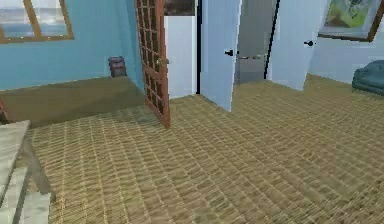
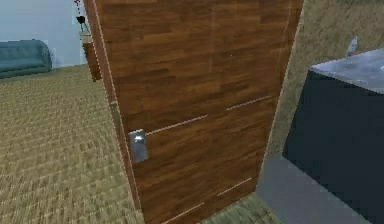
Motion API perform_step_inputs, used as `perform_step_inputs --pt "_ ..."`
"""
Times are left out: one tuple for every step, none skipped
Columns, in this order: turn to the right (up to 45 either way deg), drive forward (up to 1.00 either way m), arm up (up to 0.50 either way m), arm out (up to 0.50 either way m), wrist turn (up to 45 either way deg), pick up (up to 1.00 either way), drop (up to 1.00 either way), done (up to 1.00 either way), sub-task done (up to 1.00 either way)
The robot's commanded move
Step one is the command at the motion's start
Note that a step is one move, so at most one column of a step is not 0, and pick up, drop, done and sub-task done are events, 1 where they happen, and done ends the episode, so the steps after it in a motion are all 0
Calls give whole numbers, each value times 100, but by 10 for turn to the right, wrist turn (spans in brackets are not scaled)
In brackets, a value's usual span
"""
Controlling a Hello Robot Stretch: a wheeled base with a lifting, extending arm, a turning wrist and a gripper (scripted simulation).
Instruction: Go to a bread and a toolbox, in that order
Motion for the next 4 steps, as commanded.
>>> perform_step_inputs --pt "300 0 0 0 0 0 0 0 0" --pt "0 50 0 0 0 0 0 0 0" --pt "-60 0 0 0 0 0 0 0 0" --pt "0 100 0 0 0 0 0 0 0"
